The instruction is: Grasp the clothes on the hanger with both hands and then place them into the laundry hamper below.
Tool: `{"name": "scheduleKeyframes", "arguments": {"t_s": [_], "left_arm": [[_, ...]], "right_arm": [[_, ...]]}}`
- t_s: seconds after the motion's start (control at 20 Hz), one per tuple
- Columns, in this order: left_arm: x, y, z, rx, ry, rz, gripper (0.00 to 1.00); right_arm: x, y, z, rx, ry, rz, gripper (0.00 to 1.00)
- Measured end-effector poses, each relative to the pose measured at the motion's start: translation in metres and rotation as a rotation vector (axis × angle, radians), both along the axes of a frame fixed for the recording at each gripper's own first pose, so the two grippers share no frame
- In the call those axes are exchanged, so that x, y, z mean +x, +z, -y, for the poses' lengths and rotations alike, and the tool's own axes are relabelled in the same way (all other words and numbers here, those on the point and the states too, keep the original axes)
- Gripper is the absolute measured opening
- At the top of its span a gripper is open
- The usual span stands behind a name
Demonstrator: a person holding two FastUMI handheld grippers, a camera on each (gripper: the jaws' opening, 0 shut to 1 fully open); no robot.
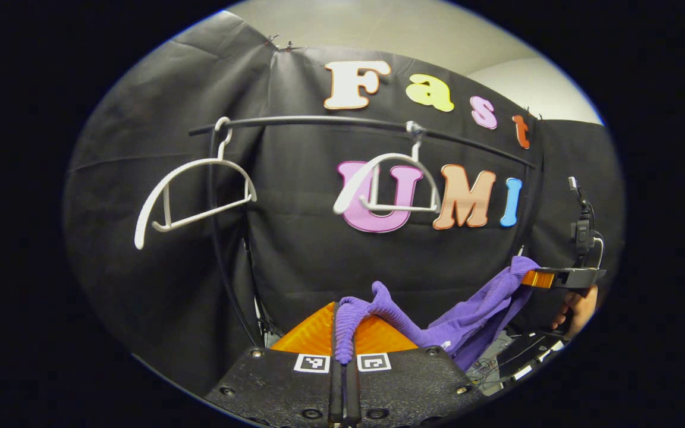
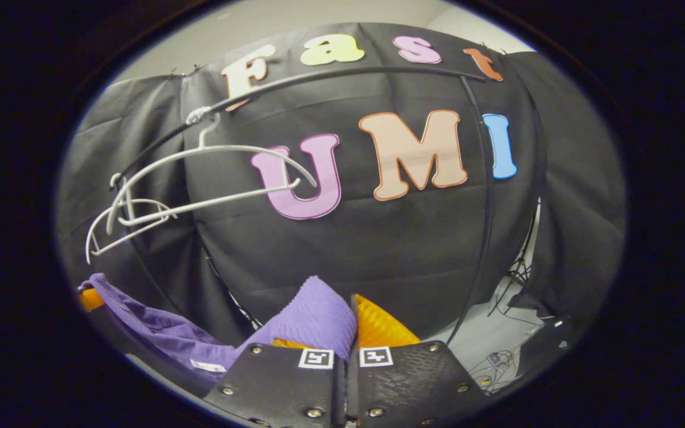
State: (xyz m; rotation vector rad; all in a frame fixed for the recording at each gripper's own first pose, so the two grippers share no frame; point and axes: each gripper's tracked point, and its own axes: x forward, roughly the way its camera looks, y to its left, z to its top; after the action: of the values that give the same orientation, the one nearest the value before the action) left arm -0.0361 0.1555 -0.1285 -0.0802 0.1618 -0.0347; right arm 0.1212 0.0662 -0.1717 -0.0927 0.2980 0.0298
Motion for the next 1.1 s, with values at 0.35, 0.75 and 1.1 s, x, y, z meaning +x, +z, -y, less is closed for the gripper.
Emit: {"name": "scheduleKeyframes", "arguments": {"t_s": [0.35, 0.75, 1.1], "left_arm": [[-0.004, 0.039, 0.065, 0.016, -0.08, 0.054, 0.03], [0.039, 0.057, 0.113, -0.003, -0.138, 0.074, 0.03], [0.079, 0.057, 0.13, 0.002, -0.166, 0.089, 0.03]], "right_arm": [[-0.034, 0.041, -0.002, 0.053, 0.026, 0.032, 0.02], [-0.019, 0.07, -0.03, 0.033, 0.061, 0.066, 0.0], [0.01, 0.061, -0.043, 0.006, 0.05, 0.041, 0.02]]}}
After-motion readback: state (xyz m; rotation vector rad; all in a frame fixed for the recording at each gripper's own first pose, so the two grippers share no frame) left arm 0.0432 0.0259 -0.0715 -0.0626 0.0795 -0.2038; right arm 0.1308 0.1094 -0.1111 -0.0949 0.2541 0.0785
